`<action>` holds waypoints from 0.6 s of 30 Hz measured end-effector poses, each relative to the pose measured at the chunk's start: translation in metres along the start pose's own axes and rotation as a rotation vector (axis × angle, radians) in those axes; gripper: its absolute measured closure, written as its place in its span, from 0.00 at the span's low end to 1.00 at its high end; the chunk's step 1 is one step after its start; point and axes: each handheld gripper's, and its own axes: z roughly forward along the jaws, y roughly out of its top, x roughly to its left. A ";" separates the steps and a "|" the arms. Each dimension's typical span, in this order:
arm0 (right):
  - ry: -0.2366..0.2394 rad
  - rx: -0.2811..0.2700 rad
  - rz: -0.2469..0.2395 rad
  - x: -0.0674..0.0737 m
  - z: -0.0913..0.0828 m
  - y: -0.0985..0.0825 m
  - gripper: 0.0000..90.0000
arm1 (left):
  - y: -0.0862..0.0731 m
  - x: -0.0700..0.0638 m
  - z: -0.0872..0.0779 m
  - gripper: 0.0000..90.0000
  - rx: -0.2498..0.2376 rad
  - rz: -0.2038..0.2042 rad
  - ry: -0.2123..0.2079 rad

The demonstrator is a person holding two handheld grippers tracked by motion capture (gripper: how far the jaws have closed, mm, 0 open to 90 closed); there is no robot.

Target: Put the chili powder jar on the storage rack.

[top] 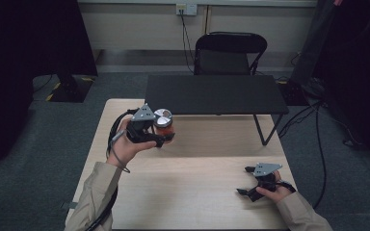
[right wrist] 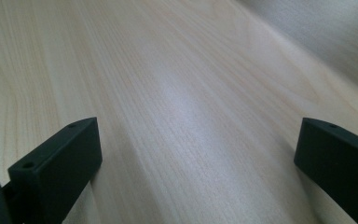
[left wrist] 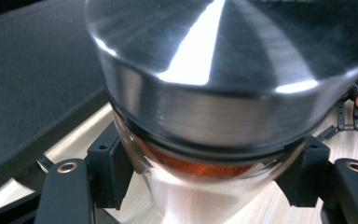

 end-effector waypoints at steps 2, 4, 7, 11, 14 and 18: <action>0.000 0.000 0.000 0.000 0.000 0.000 0.00 | 0.006 0.002 0.000 0.35 0.000 0.006 0.003; 0.000 0.001 0.000 0.000 0.000 0.000 0.00 | 0.012 0.003 0.000 0.34 -0.004 0.001 0.004; 0.000 0.000 -0.001 0.000 0.000 0.000 0.00 | 0.021 0.006 0.001 0.35 -0.003 0.005 0.005; 0.000 0.000 -0.001 0.000 0.000 0.000 0.00 | 0.030 0.010 0.002 0.34 -0.007 0.003 0.008; 0.000 0.001 0.000 0.000 0.000 0.000 0.00 | 0.037 0.011 0.004 0.34 -0.002 0.011 0.015; 0.000 0.000 0.001 0.000 0.000 0.000 0.00 | 0.042 0.014 0.006 0.34 -0.008 0.004 0.018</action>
